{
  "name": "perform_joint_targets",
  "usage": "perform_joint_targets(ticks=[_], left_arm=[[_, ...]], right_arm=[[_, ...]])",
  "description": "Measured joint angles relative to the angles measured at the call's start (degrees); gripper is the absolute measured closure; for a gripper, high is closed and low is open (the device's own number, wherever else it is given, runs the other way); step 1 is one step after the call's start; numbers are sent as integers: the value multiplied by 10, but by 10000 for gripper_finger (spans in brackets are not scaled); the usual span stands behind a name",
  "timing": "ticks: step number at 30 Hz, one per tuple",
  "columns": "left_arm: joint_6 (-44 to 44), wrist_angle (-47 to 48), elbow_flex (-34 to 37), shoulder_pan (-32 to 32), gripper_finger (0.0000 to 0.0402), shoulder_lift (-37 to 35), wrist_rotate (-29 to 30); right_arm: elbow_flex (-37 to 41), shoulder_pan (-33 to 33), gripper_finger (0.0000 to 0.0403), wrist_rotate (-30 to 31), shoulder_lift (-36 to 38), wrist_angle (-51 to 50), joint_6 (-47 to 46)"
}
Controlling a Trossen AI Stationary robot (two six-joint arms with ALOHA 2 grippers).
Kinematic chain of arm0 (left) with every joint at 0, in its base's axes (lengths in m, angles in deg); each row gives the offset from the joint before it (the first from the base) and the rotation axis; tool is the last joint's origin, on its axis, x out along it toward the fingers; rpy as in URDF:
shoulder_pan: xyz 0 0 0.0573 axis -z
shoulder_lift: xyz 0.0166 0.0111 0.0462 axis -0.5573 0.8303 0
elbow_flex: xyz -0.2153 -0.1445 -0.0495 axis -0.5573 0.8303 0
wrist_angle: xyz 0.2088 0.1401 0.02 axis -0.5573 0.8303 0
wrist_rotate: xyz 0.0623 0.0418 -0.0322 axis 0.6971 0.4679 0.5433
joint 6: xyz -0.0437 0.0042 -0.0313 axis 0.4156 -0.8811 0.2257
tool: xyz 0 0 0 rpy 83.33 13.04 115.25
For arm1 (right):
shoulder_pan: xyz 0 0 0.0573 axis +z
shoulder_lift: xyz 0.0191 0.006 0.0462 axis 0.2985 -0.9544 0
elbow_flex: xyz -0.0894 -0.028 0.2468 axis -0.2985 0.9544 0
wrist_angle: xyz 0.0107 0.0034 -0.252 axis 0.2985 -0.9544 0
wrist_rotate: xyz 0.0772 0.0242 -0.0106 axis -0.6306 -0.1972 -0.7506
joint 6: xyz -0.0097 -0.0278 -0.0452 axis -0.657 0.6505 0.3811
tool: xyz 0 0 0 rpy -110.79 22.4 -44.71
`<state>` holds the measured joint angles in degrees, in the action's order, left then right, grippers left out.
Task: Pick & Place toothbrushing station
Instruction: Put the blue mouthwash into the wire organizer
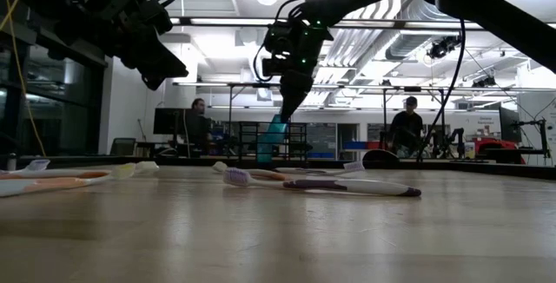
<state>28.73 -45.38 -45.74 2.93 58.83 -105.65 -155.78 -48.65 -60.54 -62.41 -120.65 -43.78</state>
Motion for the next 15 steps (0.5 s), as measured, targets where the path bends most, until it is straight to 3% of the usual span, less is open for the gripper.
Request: perform_joint_targets(ticks=[15], left_arm=[[0,0,0,0,330,0,0]], right_arm=[[0,0,287,-2,0,2,-2]])
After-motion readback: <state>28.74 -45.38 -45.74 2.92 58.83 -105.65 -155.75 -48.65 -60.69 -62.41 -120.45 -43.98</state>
